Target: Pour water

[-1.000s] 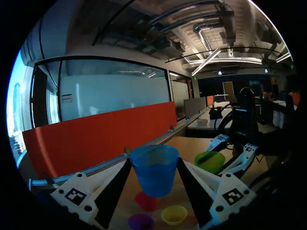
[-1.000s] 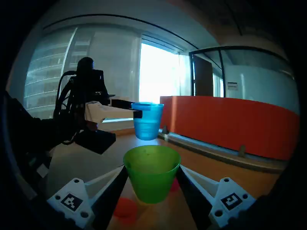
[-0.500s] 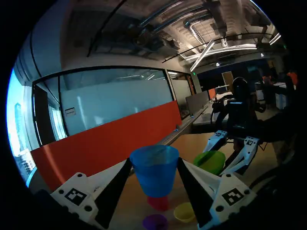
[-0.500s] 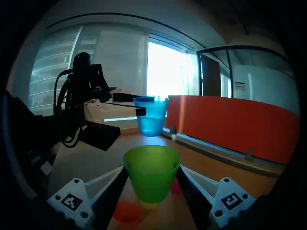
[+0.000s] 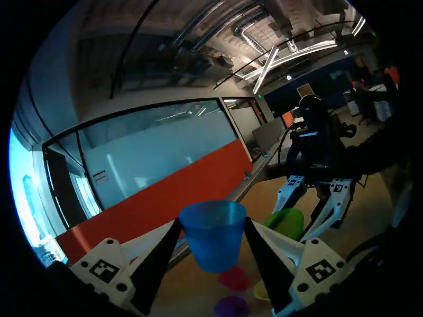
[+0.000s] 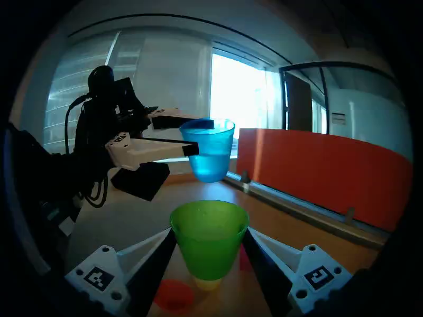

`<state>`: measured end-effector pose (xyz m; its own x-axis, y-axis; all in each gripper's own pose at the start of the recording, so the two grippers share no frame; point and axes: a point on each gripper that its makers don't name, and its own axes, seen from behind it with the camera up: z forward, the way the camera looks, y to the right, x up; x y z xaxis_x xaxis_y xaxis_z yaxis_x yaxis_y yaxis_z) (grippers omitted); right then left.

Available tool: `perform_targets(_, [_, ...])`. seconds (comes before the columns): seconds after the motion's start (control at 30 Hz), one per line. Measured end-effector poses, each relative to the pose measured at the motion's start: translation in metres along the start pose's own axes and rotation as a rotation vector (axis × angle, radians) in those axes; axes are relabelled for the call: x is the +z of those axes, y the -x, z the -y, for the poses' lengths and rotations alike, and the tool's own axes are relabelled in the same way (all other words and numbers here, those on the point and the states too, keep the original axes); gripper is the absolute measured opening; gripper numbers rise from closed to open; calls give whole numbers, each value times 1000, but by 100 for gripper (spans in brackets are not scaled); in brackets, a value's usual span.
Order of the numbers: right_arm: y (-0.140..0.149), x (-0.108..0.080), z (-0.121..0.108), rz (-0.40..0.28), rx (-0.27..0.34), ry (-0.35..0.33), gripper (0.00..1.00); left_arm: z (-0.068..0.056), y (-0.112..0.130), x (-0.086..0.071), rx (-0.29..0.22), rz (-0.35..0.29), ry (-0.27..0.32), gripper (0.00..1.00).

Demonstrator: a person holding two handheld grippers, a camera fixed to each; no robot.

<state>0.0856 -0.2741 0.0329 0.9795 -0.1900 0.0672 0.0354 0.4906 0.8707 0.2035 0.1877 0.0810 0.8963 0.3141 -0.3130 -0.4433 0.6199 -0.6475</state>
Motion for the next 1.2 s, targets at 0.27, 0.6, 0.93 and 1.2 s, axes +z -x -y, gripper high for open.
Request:
perform_targets(0.27, [-2,4,4,9,-10,-22,89,2,-11,-2,106,-24,-22,86])
perform_targets(0.6, [0,5,7,10,-15,-32,89,1,-24,-5,222,-44,-43,86])
perform_targets(0.93, [-1,7,12,14,-17,-44,89,-2,-28,-6,309,-44,-57,86])
perform_targets(1.2, [0,7,13,13,-18,-49,89,-1,-30,-5,372,-48,-71,86])
